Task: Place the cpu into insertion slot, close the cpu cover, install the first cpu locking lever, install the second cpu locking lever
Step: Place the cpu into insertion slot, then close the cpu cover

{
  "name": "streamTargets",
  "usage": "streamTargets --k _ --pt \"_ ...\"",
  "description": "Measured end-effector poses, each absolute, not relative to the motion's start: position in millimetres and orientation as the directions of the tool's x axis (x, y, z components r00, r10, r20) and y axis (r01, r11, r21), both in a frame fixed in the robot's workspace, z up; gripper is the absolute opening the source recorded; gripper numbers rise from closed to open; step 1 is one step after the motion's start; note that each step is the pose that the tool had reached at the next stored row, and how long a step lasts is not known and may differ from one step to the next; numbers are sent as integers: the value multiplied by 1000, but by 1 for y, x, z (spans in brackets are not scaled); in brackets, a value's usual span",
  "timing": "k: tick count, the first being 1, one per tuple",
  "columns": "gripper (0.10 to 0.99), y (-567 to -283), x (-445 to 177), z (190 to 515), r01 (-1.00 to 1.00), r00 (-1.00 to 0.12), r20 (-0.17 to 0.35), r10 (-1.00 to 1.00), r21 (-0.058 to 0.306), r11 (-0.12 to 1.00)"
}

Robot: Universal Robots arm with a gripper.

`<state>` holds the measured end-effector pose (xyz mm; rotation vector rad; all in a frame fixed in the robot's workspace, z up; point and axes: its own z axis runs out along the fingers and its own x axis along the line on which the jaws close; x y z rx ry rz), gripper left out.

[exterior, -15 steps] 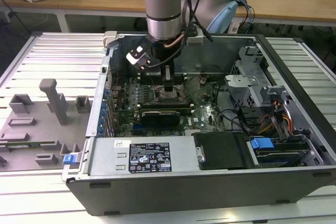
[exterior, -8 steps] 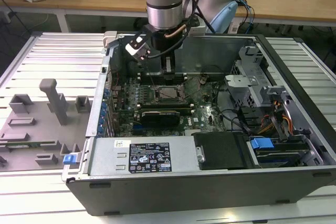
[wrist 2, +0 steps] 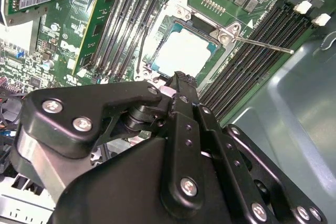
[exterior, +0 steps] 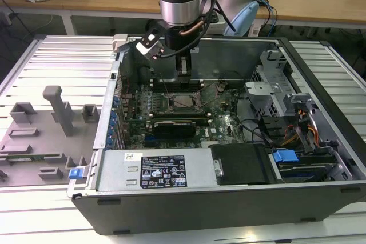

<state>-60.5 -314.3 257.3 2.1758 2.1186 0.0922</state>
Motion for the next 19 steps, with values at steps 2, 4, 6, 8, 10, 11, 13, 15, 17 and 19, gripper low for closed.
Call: streamTargets --k 2,4,6,8,10,11,13,15,17,19 --pt "106 -314 -60 257 993 28 -29 999 116 -25" --pt "106 -314 -60 257 993 28 -29 999 116 -25" --pt "106 -314 -60 257 993 28 -29 999 116 -25" --pt "106 -314 -60 257 993 28 -29 999 116 -25" --pt "106 -314 -61 259 993 28 -28 999 116 -25" --pt "106 -314 -61 262 993 29 -27 999 116 -25" --pt "106 -314 -60 262 993 28 -26 999 116 -25" --pt "106 -314 -60 262 994 28 -26 999 109 -25" --pt "106 -314 -58 262 998 27 -28 999 52 -25" --pt "106 -314 -58 262 998 27 -28 999 52 -25"
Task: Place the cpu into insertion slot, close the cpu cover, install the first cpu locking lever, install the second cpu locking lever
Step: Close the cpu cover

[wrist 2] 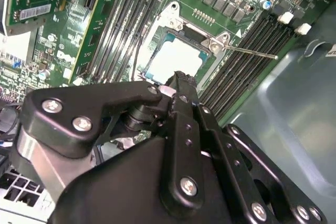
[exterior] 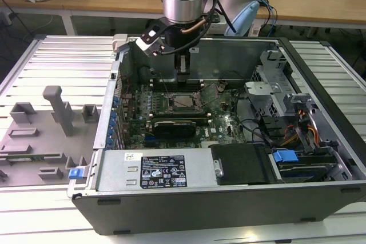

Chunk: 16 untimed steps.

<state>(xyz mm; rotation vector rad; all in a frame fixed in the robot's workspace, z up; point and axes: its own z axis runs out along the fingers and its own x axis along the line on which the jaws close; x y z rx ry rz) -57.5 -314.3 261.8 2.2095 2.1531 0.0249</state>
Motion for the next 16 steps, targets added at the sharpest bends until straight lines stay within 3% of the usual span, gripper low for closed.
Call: streamTargets --k 16 --pt "106 -314 -13 262 999 22 -1 1000 47 -22"
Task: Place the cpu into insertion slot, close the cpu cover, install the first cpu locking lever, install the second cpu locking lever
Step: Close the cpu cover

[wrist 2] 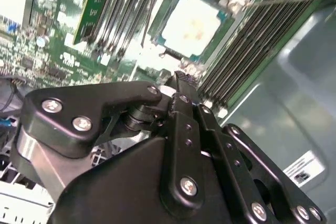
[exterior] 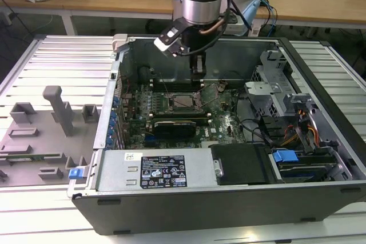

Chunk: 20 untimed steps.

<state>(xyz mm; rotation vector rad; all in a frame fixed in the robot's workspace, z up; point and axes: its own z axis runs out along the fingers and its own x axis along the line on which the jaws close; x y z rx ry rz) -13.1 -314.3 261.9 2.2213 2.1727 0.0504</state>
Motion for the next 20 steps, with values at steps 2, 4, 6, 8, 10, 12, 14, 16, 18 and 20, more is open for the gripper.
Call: streamTargets --k 2,4,6,8,10,12,14,16,18,20 --pt "106 -314 -4 262 999 22 -1 1000 46 -22" --pt "106 -314 3 262 999 22 -1 1000 44 -22" --pt "106 -314 11 262 999 22 -1 1000 43 -22" --pt "106 -314 19 262 999 22 -1 1000 42 -22" --pt "106 -314 28 262 999 22 -1 1000 41 -22" --pt "106 -314 39 262 999 22 -1 1000 40 -22" --pt "106 -314 45 262 999 22 -1 1000 40 -22" --pt "106 -314 49 262 999 22 -1 1000 40 -22" --pt "106 -314 52 261 999 22 -1 1000 40 -22" --pt "106 -314 55 260 999 22 -1 1000 40 -22"
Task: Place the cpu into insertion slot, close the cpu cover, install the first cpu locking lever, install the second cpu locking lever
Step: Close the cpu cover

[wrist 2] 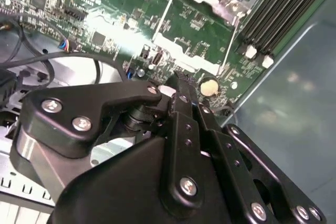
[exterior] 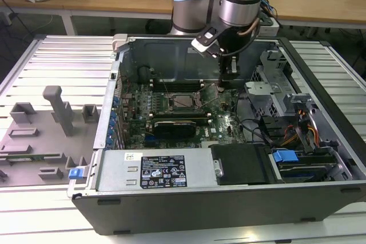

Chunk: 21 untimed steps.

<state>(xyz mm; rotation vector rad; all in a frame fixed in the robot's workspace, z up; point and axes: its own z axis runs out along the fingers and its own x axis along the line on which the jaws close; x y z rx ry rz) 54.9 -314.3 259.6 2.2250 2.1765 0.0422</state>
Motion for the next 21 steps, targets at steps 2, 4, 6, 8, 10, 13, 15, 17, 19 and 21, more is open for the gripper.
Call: streamTargets --k 2,4,6,8,10,13,15,17,19,21 --pt "106 -314 58 257 999 22 -1 1000 39 -22" --pt "106 -314 61 252 999 22 -1 1000 37 -22" --pt "106 -314 63 245 999 22 -1 1000 33 -22" --pt "106 -314 63 241 999 22 -1 1000 31 -22" --pt "106 -314 63 241 1000 22 -1 1000 9 -22" --pt "106 -314 64 240 999 22 -3 1000 -49 -22" --pt "106 -314 64 240 997 22 -3 1000 -72 -22" --pt "106 -314 64 240 997 22 -3 1000 -73 -22" --pt "106 -314 63 240 997 22 -3 1000 -73 -22" --pt "106 -314 59 240 997 22 -3 1000 -72 -22"
